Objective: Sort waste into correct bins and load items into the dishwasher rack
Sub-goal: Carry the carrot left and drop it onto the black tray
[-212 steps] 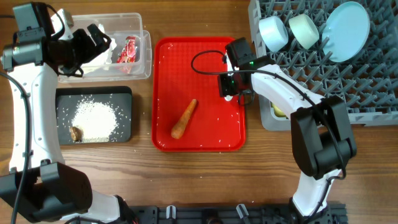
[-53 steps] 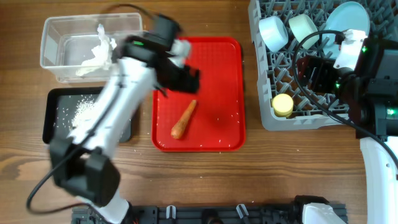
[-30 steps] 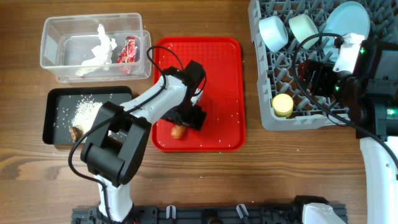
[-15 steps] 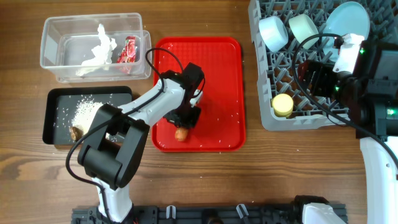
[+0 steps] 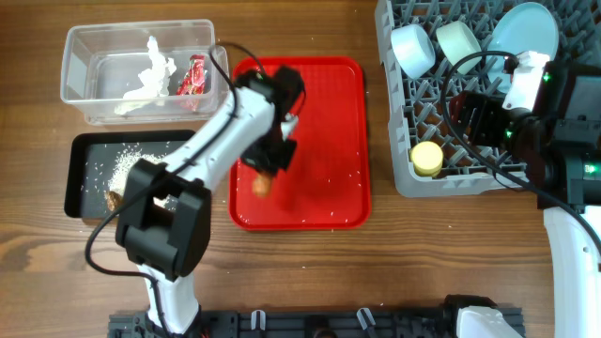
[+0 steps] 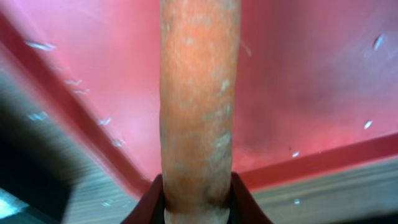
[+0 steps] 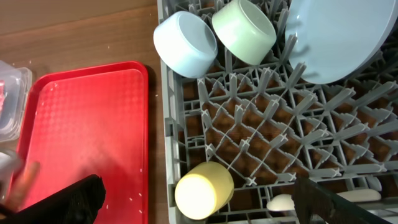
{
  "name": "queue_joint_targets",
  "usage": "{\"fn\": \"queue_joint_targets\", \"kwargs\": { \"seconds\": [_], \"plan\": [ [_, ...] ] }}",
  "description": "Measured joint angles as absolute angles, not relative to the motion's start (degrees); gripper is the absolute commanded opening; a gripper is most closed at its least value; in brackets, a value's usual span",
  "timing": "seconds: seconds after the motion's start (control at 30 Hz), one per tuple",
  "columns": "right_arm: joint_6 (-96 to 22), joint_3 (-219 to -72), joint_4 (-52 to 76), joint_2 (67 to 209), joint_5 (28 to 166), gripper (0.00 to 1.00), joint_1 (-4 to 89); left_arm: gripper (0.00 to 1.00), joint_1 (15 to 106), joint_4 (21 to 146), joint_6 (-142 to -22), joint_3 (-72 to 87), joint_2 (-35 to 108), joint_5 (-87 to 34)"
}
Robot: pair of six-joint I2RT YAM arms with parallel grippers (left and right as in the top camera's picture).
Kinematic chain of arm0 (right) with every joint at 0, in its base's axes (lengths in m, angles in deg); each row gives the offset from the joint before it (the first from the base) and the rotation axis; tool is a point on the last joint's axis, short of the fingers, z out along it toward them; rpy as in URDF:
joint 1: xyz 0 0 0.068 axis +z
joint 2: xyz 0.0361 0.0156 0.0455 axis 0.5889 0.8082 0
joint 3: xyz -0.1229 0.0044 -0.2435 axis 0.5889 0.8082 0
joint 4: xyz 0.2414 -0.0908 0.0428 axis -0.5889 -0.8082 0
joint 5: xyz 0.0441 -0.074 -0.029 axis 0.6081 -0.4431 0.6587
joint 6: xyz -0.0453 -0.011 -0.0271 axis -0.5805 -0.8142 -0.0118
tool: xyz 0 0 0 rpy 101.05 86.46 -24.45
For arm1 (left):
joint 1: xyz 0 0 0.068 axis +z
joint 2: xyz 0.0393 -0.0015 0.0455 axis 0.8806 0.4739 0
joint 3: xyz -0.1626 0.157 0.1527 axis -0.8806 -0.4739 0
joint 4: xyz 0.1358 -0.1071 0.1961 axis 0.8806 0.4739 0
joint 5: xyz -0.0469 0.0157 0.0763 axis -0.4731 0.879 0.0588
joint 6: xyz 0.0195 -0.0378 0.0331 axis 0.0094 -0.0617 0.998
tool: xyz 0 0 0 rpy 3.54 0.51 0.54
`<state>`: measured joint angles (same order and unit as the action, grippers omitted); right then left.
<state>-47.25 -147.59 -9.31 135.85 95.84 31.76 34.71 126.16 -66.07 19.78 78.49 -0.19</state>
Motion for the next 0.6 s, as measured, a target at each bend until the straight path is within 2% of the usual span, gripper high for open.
{"fn": "queue_joint_targets", "kwargs": {
  "seconds": [0.27,0.6],
  "plan": [
    [-47.25,-147.59,-9.94,135.85,95.84,1.00,31.76,0.04,45.85,132.08,-70.37,29.86,77.57,5.61],
    [-47.25,-147.59,-10.12,135.85,95.82,1.00,31.76,0.04,71.97,135.14,-85.87,30.12,74.86,6.98]
  ]
}}
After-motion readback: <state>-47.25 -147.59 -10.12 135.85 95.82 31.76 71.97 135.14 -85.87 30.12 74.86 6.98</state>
